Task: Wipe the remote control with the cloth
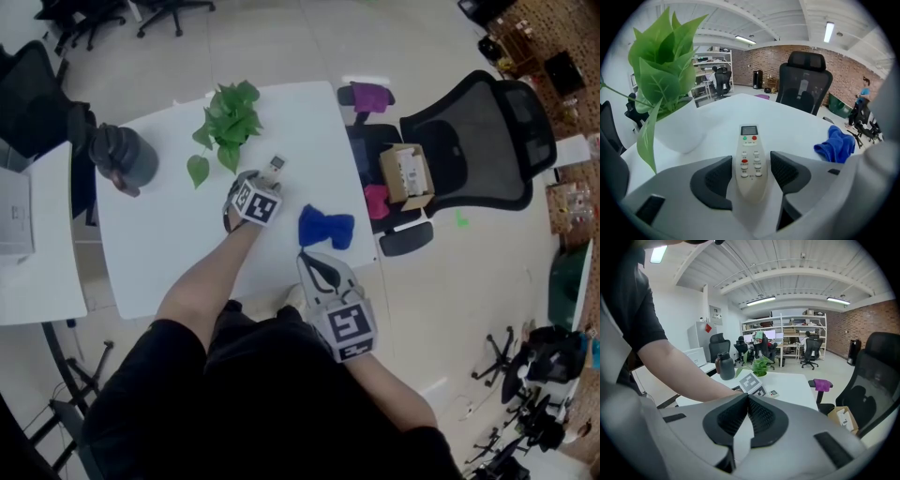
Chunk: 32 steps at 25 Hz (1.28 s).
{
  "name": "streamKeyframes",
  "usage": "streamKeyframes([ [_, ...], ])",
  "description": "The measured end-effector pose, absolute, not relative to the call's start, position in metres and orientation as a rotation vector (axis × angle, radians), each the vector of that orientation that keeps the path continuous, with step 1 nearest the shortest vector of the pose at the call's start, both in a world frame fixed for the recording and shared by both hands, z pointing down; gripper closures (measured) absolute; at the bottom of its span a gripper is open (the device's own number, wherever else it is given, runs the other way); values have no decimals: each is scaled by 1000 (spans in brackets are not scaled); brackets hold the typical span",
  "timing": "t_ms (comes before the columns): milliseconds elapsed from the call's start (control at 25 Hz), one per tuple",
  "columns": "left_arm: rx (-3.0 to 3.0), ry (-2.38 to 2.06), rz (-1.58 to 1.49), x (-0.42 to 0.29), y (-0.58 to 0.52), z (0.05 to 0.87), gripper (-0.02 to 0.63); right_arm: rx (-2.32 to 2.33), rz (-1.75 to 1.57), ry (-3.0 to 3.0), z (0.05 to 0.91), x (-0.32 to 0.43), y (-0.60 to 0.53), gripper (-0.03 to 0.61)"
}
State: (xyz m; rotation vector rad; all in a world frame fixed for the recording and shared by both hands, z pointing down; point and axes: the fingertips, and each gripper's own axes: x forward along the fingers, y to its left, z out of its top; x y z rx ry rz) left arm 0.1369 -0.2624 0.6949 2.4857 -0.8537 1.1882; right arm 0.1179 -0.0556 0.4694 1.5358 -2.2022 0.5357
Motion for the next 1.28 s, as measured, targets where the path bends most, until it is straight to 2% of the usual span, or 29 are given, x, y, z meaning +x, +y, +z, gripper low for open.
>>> streamKeyframes([
  [240, 2496, -856, 1180, 138, -264, 694, 363, 1546, 551, -2199, 472, 121, -55, 577],
  [320, 2498, -865, 1181, 138, -265, 694, 397, 1546, 551, -2204, 472, 120, -54, 577],
  [400, 2499, -861, 1185, 138, -265, 694, 405, 1548, 553, -2205, 472, 120, -54, 577],
  [800, 2561, -879, 1115, 136, -255, 669, 408, 1574, 545, -2203, 463, 118, -51, 577],
  [1280, 2744, -853, 858, 103, -189, 585, 410, 1563, 500, -2236, 460, 113, -49, 577],
])
